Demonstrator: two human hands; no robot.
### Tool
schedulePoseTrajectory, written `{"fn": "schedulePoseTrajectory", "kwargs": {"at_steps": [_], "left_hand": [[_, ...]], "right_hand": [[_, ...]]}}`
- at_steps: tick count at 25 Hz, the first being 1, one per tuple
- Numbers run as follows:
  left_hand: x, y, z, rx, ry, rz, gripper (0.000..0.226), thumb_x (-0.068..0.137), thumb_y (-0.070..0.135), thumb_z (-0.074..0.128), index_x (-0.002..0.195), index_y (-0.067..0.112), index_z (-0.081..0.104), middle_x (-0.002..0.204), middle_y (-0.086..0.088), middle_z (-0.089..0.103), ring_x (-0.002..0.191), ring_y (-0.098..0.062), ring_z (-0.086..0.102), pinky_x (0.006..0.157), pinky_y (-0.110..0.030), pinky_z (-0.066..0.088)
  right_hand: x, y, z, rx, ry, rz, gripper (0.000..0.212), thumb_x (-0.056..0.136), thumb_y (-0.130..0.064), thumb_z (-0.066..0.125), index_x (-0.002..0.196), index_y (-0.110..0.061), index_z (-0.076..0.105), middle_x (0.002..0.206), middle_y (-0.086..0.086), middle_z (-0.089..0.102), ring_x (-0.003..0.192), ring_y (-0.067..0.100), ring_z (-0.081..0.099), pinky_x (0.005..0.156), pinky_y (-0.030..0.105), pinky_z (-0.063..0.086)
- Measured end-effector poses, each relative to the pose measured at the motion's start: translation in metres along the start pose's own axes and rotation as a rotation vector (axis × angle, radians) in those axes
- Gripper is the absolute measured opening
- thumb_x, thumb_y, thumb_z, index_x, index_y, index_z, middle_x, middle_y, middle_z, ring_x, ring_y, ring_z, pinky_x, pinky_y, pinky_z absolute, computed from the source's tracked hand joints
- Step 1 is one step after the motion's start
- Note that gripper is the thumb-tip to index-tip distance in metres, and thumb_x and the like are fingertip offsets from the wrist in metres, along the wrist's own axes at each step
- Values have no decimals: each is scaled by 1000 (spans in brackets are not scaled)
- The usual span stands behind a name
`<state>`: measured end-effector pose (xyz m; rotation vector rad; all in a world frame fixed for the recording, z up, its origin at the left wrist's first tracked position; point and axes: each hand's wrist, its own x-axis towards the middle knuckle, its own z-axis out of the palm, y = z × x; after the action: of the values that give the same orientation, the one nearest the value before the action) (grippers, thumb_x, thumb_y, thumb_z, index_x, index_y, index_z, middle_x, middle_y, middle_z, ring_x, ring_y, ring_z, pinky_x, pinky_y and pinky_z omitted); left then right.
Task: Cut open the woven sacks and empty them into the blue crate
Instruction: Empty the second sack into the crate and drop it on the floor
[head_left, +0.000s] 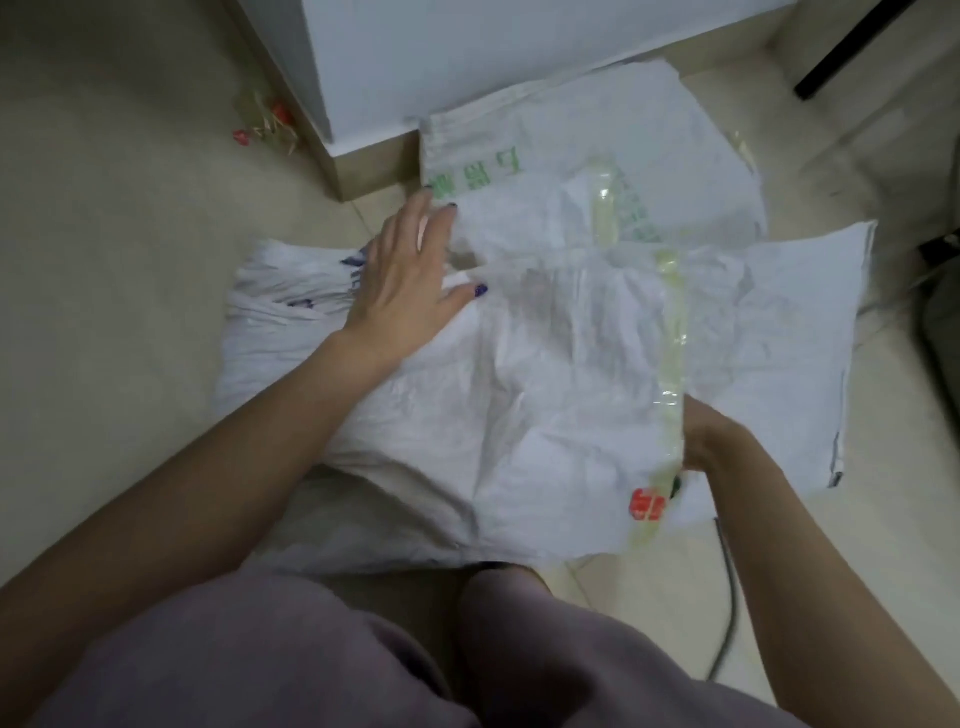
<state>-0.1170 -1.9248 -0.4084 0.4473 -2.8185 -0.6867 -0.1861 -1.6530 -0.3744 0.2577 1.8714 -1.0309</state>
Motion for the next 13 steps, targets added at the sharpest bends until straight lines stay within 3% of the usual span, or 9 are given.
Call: {"fn": "schedulePoseTrajectory", "kwargs": {"at_steps": [1, 3, 5, 6, 8, 11, 13], "left_hand": [[5, 2, 8, 55, -104, -3, 68, 87, 43, 56, 144, 15, 30, 150, -13, 27, 134, -31, 30, 107, -47, 26], [9, 0, 27, 138, -233, -23, 61, 92, 44, 50, 145, 23, 28, 148, -8, 32, 133, -28, 31, 103, -43, 23], [10, -4, 41, 184, -232, -31, 48, 94, 41, 46, 140, 26, 38, 136, -7, 45, 125, -29, 38, 97, -40, 25], [10, -6, 47, 196, -214, -41, 44, 95, 39, 45, 137, 27, 41, 132, -7, 48, 122, -30, 40, 96, -40, 26], [14, -7, 54, 211, -211, -53, 40, 95, 36, 46, 134, 27, 46, 126, -9, 52, 120, -31, 42, 94, -40, 27], [14, -7, 54, 166, -233, -48, 42, 94, 33, 48, 135, 25, 46, 126, -10, 52, 122, -29, 42, 95, -38, 25], [8, -12, 39, 111, -185, -16, 47, 92, 32, 53, 137, 21, 44, 132, -8, 50, 126, -26, 40, 97, -36, 23]], "right_hand": [[0, 3, 0, 13, 48, -21, 20, 94, 3, 47, 78, -5, 56, 54, 4, 57, 40, 9, 55, 39, 20, 44], [2, 7, -8, 227, 282, -125, 7, 88, -3, 59, 82, -7, 61, 51, 1, 56, 40, 12, 49, 39, 19, 41], [-10, -5, -20, 438, 629, -394, 10, 83, -3, 64, 83, -13, 65, 56, -4, 63, 40, 11, 42, 41, 18, 38], [-19, -13, -22, 479, 659, -539, 13, 82, -2, 64, 83, -15, 66, 64, -2, 66, 40, 10, 40, 42, 19, 37], [-37, -28, -11, 441, 404, -661, 14, 83, -2, 63, 88, -14, 67, 78, 4, 69, 40, 10, 42, 41, 19, 34], [-24, -12, 27, 109, -130, -294, 22, 85, -5, 62, 106, -10, 65, 100, 4, 72, 56, 16, 65, 44, 22, 48], [-2, 13, 51, -34, -147, -69, 28, 86, -2, 64, 113, -3, 62, 95, 9, 69, 67, 19, 68, 63, 34, 58]]}}
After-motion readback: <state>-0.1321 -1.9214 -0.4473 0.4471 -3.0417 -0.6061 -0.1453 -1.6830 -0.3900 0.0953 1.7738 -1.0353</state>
